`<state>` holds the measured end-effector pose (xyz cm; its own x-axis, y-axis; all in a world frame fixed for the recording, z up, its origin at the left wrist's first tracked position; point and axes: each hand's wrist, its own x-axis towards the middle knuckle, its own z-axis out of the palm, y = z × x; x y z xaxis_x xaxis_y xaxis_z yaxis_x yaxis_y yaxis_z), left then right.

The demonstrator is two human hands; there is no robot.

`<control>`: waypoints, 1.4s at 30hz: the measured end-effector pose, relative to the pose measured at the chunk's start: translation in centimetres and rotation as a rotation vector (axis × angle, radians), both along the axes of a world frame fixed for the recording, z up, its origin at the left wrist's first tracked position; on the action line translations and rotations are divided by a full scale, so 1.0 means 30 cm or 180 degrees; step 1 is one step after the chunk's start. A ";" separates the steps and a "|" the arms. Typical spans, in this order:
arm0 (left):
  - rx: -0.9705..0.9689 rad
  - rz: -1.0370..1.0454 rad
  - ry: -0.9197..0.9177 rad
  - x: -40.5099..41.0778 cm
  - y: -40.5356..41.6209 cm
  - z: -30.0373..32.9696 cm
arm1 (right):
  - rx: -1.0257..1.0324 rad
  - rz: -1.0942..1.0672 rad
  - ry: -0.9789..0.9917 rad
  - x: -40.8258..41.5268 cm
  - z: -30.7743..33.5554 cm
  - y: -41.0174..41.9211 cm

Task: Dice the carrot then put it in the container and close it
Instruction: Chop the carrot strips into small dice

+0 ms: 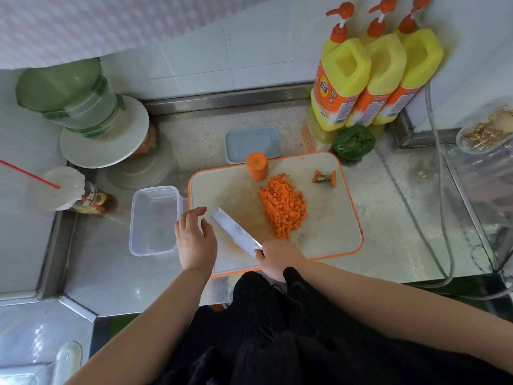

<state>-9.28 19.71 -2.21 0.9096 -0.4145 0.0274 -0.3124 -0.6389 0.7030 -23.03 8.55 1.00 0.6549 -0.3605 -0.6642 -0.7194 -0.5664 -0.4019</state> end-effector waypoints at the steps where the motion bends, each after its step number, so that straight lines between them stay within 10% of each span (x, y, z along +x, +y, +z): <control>1: -0.0014 0.0015 -0.0005 0.002 0.004 0.001 | -0.0012 0.0061 0.0005 0.005 0.000 0.002; 15: 0.0009 0.0047 0.0090 -0.005 0.022 -0.011 | -0.0168 -0.1687 -0.0210 -0.058 -0.035 -0.052; 27: 0.0047 -0.0040 0.0152 -0.014 -0.014 -0.011 | -0.0180 -0.0550 0.0188 -0.106 -0.048 -0.053; 35: 0.0099 -0.0170 0.0248 -0.039 -0.042 -0.003 | 0.0205 -0.1018 -0.0287 -0.197 -0.042 -0.222; 42: -0.0014 -0.0245 0.0165 -0.032 -0.061 0.010 | -0.0631 -0.0178 -0.0533 -0.197 -0.023 -0.266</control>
<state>-10.25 17.87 -1.90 0.8753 -0.4833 -0.0169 -0.3236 -0.6112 0.7224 -28.93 0.58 0.31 0.7252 -0.5115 -0.4608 -0.6845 -0.6073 -0.4032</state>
